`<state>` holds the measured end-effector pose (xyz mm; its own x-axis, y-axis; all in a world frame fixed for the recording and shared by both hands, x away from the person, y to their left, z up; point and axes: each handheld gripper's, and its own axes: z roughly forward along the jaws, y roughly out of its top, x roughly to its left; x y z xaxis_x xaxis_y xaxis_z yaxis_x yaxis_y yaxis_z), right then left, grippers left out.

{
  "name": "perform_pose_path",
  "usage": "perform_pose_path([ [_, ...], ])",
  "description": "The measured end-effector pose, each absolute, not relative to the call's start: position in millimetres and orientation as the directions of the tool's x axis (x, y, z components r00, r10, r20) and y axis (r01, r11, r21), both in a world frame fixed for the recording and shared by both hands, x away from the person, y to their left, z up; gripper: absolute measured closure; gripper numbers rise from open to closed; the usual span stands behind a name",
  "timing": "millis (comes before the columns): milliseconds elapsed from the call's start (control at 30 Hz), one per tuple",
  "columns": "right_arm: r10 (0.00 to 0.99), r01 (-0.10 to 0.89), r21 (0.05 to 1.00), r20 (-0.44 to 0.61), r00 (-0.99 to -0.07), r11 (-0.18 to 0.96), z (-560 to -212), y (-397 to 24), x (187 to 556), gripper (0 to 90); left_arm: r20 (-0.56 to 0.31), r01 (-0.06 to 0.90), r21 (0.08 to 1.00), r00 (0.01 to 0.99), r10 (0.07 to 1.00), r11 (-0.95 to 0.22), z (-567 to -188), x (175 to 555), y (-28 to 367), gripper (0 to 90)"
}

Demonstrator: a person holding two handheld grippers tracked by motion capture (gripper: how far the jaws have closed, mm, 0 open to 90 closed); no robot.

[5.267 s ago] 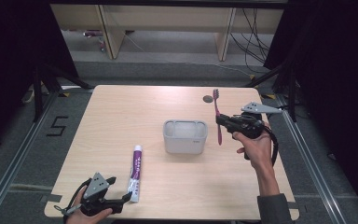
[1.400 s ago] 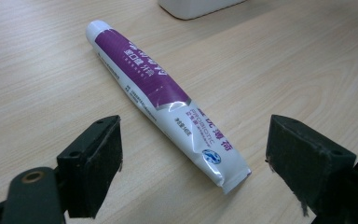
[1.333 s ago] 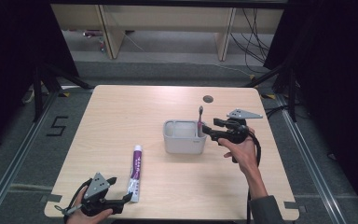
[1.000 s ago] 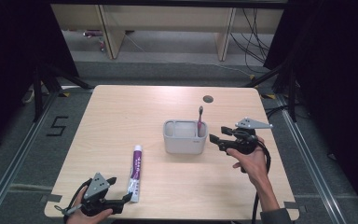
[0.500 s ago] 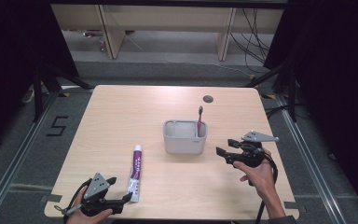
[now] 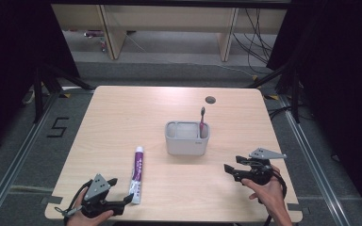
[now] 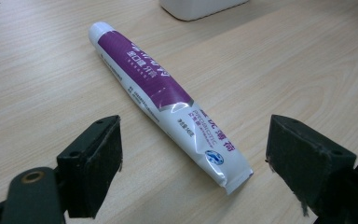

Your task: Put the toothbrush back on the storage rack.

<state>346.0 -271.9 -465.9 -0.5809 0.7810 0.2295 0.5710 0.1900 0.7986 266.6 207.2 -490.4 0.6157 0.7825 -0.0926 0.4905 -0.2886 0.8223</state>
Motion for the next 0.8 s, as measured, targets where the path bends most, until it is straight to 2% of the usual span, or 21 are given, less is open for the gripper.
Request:
perform_pose_path([
  [67, 0.776, 0.563, 0.795, 0.202, -0.597, 0.226, -468, -275, 345, 33.7, -0.094, 0.491, 0.823, 0.614, 0.784, -0.286, -490, 267, 207, 17.8],
  [100, 0.786, 0.589, 0.782, 0.228, -0.575, 0.204, -467, -274, 341, 33.7, -0.095, 0.491, 0.823, 0.615, 0.783, -0.285, -490, 267, 207, 17.7],
  [267, 0.783, 0.576, 0.788, 0.212, -0.584, 0.216, -473, -275, 334, 33.7, -0.097, 0.483, 0.827, 0.627, 0.773, -0.287, -489, 269, 207, 16.4],
  [300, 0.78, 0.56, 0.792, 0.183, -0.599, 0.243, -473, -277, 333, 33.6, -0.104, 0.482, 0.829, 0.63, 0.769, -0.283, -489, 269, 208, 16.4],
  [333, 0.779, 0.591, 0.778, 0.23, -0.584, 0.214, -475, -274, 330, 33.5, -0.103, 0.48, 0.831, 0.63, 0.77, -0.281, -489, 270, 208, 16.2],
  [367, 0.775, 0.57, 0.784, 0.194, -0.602, 0.247, -476, -277, 330, 33.4, -0.104, 0.475, 0.835, 0.631, 0.769, -0.277, -489, 270, 209, 15.9],
  [433, 0.774, 0.591, 0.775, 0.226, -0.592, 0.226, -478, -275, 326, 32.9, -0.087, 0.462, 0.836, 0.643, 0.761, -0.295, -488, 270, 210, 15.3],
  [467, 0.775, 0.579, 0.776, 0.198, -0.6, 0.251, -478, -277, 325, 32.8, -0.084, 0.454, 0.839, 0.651, 0.754, -0.299, -488, 271, 211, 15.3],
  [500, 0.779, 0.593, 0.773, 0.223, -0.586, 0.224, -479, -276, 323, 32.7, -0.083, 0.453, 0.839, 0.651, 0.754, -0.3, -487, 271, 212, 15.3],
  [567, 0.777, 0.58, 0.776, 0.199, -0.598, 0.247, -480, -278, 322, 32.4, -0.083, 0.448, 0.843, 0.655, 0.751, -0.298, -486, 272, 212, 15.3],
  [600, 0.776, 0.597, 0.77, 0.229, -0.587, 0.225, -481, -276, 319, 32.2, -0.078, 0.443, 0.845, 0.658, 0.749, -0.301, -486, 273, 212, 15.3],
  [700, 0.774, 0.591, 0.765, 0.204, -0.599, 0.256, -483, -279, 317, 31.9, -0.068, 0.441, 0.839, 0.665, 0.744, -0.318, -484, 274, 212, 15.3],
  [800, 0.783, 0.627, 0.747, 0.246, -0.571, 0.223, -485, -278, 311, 31.7, -0.07, 0.437, 0.841, 0.672, 0.737, -0.318, -484, 275, 212, 15.3],
])
